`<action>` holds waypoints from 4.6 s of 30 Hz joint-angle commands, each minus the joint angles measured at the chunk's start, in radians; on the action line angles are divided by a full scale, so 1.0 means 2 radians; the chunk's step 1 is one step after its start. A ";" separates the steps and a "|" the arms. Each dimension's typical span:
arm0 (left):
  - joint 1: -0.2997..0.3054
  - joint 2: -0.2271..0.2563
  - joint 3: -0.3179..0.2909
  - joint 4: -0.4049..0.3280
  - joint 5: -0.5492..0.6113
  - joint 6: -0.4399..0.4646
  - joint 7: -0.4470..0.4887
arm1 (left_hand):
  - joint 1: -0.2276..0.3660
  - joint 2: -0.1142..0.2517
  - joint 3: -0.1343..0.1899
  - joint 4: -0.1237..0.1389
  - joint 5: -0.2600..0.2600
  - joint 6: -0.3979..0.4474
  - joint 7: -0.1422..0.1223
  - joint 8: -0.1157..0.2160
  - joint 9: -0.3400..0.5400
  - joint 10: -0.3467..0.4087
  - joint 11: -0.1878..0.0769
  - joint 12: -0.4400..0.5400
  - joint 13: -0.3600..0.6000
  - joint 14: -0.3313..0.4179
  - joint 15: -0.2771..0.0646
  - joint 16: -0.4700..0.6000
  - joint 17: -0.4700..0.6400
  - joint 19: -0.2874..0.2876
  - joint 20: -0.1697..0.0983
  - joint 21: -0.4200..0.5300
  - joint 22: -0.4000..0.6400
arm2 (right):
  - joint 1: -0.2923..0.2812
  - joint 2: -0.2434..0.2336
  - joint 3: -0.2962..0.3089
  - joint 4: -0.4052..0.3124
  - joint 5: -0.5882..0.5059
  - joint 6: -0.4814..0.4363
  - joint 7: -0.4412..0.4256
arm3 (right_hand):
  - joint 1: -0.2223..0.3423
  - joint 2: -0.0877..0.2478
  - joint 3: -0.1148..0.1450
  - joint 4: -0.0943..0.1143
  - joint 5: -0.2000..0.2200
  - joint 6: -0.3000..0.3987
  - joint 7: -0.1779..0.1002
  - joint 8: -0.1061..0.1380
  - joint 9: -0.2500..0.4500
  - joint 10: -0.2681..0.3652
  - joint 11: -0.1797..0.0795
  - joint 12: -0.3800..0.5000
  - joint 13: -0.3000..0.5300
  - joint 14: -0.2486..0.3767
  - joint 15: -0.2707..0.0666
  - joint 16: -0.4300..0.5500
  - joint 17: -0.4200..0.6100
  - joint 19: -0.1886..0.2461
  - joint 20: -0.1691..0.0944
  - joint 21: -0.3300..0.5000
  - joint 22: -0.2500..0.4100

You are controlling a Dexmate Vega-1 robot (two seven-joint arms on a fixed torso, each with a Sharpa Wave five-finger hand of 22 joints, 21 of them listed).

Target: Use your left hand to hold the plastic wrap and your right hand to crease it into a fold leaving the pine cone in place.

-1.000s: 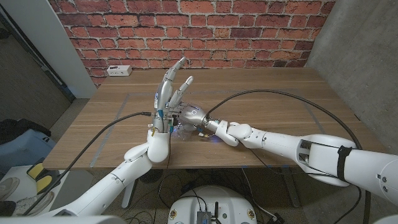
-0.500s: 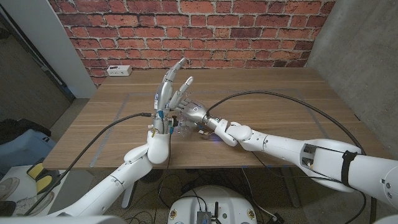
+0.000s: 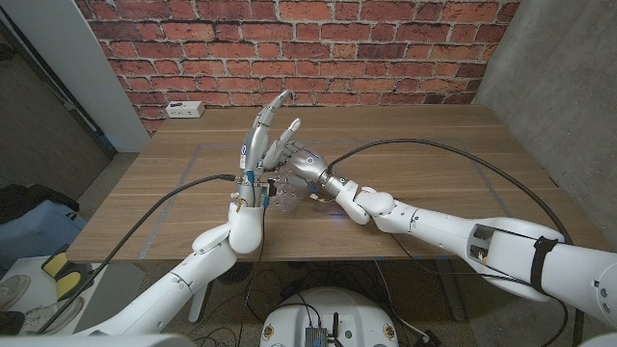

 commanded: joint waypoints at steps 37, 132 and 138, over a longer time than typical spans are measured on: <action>-0.016 -0.003 0.006 0.019 -0.011 -0.002 0.001 | 0.016 0.014 0.017 -0.006 0.000 0.001 0.003 -0.001 0.001 0.004 -0.004 -0.006 -0.012 0.007 -0.009 0.003 -0.003 0.002 -0.002 -0.002 -0.001 | 0.047 0.056 0.008 0.035 0.149 -0.008 0.376 | -0.249 -0.026 0.017 -0.002 -0.009 -0.240 0.076 -0.034 -0.003 -0.244 0.038 -0.067 -0.006 -0.280 0.004 -0.032 -0.065 -0.286 -0.027 -0.094 -0.003; -0.035 0.010 0.005 0.037 -0.159 -0.012 -0.158 | 0.017 0.016 0.028 -0.004 -0.006 0.014 0.009 0.000 0.000 0.002 0.002 -0.016 -0.039 -0.004 -0.005 -0.003 -0.003 0.006 -0.011 -0.006 -0.001 | -0.086 -0.028 0.183 -0.065 0.260 0.138 0.106 | -0.053 -0.026 0.007 -0.093 0.042 0.037 0.042 0.074 0.008 0.057 0.045 0.066 0.016 0.063 -0.003 0.035 -0.029 0.051 0.013 -0.044 0.002; -0.034 0.009 -0.003 0.036 -0.177 -0.006 -0.186 | 0.016 0.015 0.028 -0.004 -0.006 0.008 0.008 -0.003 0.000 -0.003 0.002 -0.018 -0.041 -0.008 -0.004 -0.004 -0.003 0.005 -0.010 -0.006 -0.001 | -0.102 -0.037 0.202 -0.085 0.275 0.126 0.115 | -0.051 -0.025 0.009 -0.094 0.042 0.037 0.043 0.073 0.007 0.058 0.047 0.065 0.015 0.063 -0.002 0.034 -0.029 0.051 0.013 -0.045 0.002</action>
